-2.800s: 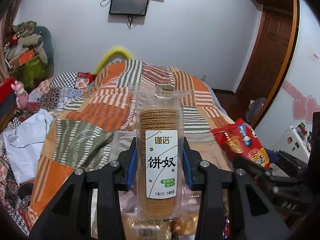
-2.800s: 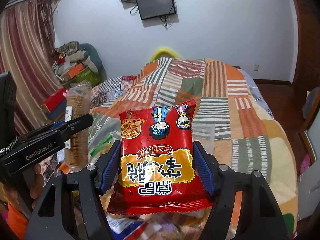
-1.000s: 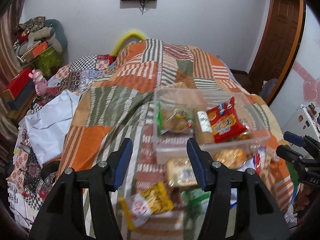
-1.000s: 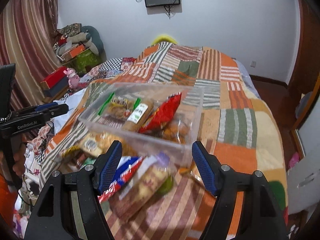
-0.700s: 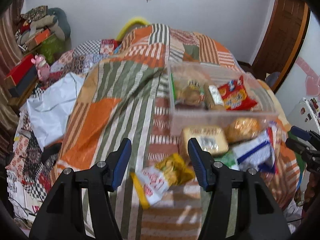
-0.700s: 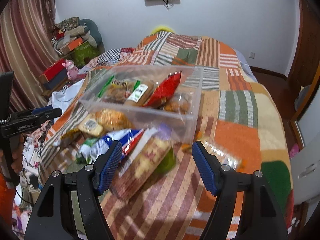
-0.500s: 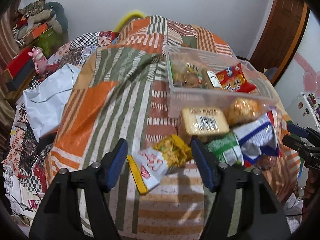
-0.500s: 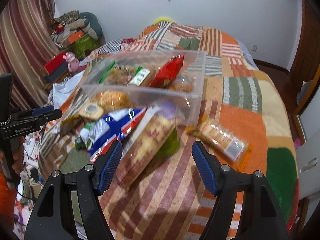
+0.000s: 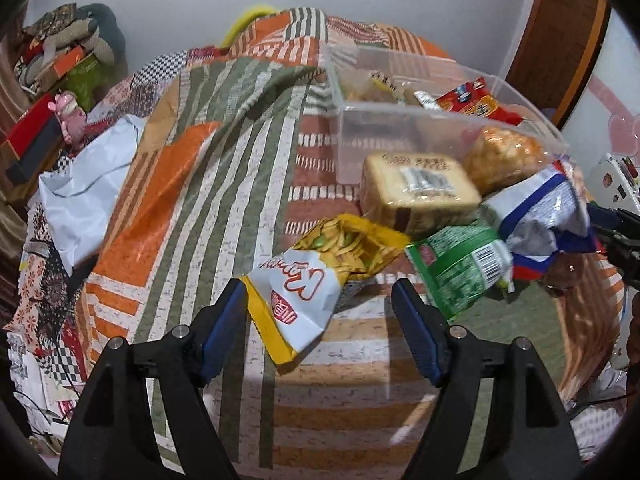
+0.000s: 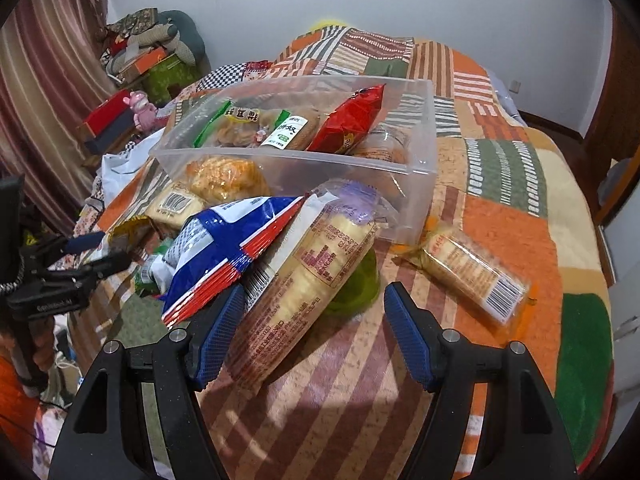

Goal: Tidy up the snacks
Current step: 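Grasp the yellow-and-white chip bag with the left gripper while the right grasps the wrapped biscuit roll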

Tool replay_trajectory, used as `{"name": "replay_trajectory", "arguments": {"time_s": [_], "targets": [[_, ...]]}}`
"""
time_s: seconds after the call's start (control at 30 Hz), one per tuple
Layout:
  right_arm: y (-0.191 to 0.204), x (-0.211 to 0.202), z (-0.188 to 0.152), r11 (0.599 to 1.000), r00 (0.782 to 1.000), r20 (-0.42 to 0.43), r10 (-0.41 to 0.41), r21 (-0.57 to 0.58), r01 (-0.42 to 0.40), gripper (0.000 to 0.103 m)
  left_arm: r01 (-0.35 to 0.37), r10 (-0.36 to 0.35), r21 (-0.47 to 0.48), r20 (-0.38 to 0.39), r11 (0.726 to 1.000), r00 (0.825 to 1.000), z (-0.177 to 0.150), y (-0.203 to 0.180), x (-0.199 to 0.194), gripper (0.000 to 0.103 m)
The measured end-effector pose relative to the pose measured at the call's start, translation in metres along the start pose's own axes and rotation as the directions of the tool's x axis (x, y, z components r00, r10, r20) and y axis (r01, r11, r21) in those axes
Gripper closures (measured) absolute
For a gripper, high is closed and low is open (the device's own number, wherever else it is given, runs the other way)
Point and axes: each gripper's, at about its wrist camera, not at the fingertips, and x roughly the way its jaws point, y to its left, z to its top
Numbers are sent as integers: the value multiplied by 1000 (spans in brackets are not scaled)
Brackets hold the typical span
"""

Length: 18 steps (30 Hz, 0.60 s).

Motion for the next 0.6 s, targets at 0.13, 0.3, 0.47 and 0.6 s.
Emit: {"name": "replay_trajectory", "arguments": {"time_s": [0.13, 0.3, 0.47, 0.6], "targets": [[1, 3, 2, 1000, 1000, 2, -4, 6, 4, 34, 3, -4, -47, -7, 999, 1000, 3, 10, 10, 29], [4, 4, 3, 1000, 1000, 14, -14, -10, 14, 34, 24, -23, -93, 11, 995, 1000, 6, 18, 16, 36], [-1, 1, 2, 1000, 1000, 19, -5, 0, 5, 41, 35, -33, -74, 26, 997, 999, 3, 12, 13, 56], [-8, -5, 0, 999, 999, 20, 27, 25, -28, 55, 28, -26, -54, 34, 998, 999, 2, 4, 8, 62]]}}
